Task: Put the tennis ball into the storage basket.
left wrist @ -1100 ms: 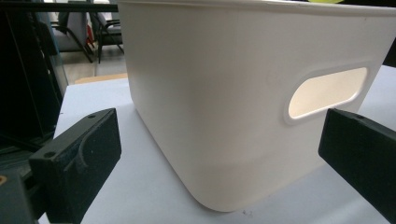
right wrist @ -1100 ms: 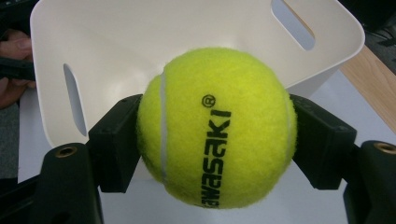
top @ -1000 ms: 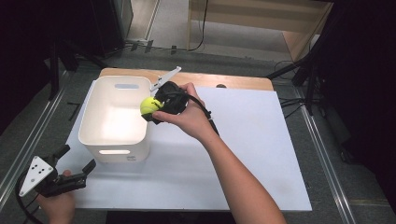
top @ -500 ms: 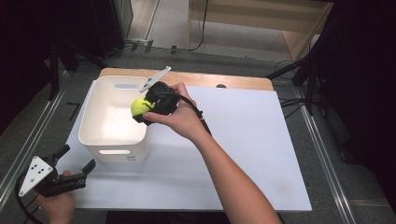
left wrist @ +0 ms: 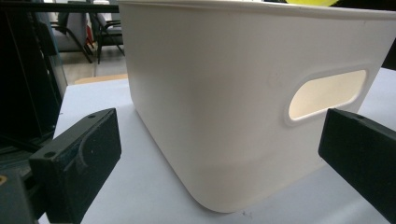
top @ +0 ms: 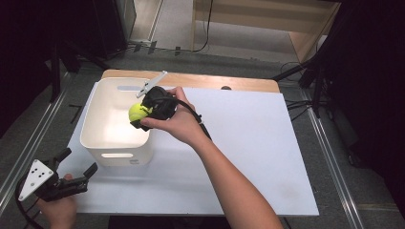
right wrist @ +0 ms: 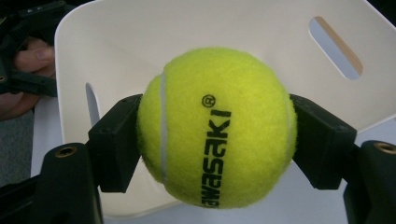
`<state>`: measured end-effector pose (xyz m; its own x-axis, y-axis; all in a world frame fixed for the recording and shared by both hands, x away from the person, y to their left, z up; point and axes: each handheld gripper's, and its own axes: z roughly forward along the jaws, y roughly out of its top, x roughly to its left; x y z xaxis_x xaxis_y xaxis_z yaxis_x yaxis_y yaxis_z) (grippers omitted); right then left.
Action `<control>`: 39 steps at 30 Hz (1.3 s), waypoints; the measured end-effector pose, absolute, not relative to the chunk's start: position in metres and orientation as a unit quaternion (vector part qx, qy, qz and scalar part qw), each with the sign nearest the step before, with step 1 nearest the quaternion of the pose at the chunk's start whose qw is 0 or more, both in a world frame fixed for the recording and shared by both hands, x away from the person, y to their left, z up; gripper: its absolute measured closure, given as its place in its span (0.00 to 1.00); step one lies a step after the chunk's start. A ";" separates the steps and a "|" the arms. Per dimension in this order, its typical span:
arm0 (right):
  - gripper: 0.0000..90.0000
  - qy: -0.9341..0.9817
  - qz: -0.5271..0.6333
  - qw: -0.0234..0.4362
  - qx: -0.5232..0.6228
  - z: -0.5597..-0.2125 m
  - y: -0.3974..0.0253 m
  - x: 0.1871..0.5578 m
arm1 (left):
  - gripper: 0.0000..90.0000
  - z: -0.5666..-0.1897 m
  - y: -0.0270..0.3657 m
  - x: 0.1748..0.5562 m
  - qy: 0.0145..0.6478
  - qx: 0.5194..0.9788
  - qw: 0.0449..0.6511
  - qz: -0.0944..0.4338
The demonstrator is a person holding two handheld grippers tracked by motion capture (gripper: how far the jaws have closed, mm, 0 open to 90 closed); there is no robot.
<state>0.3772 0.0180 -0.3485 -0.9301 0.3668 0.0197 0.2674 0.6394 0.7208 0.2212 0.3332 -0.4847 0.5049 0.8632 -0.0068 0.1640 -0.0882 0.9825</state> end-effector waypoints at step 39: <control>0.27 0.918 0.359 0.043 0.162 -0.379 0.035 0.378 | 0.00 -0.485 0.334 0.221 0.385 0.666 0.556 0.315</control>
<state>0.3778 0.0354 -0.3789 -0.9436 0.3290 0.0382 0.2677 0.6895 0.6730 0.2213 0.3339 -0.4847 0.5063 0.8623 -0.0090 0.1626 -0.0852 0.9830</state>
